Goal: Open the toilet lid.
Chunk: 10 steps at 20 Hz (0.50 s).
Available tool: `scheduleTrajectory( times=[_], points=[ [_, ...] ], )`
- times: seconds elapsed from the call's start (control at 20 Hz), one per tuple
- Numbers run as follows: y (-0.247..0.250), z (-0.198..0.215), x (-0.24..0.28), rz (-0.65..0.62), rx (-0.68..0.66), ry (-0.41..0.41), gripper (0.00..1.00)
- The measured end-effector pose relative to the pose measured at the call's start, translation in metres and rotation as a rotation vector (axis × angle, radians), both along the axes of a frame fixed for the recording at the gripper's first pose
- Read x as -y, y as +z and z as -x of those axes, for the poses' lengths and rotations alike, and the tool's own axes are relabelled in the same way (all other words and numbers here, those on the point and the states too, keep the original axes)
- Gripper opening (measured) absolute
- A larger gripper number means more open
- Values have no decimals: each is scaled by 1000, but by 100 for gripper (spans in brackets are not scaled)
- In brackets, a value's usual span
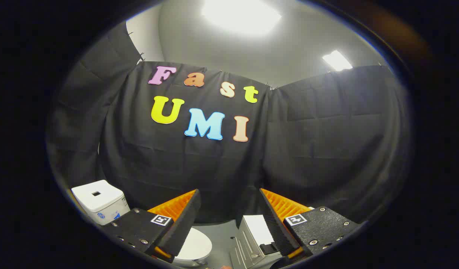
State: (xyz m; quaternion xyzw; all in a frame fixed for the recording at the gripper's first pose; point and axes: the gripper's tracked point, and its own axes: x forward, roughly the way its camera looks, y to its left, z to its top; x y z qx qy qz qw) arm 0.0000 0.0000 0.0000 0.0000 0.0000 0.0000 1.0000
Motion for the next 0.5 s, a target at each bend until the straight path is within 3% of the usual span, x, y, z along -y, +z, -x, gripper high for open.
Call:
scheduleTrajectory(
  times=[0.5],
  points=[
    [-5, 1, -4, -48, -12, 26, 95]
  ],
)
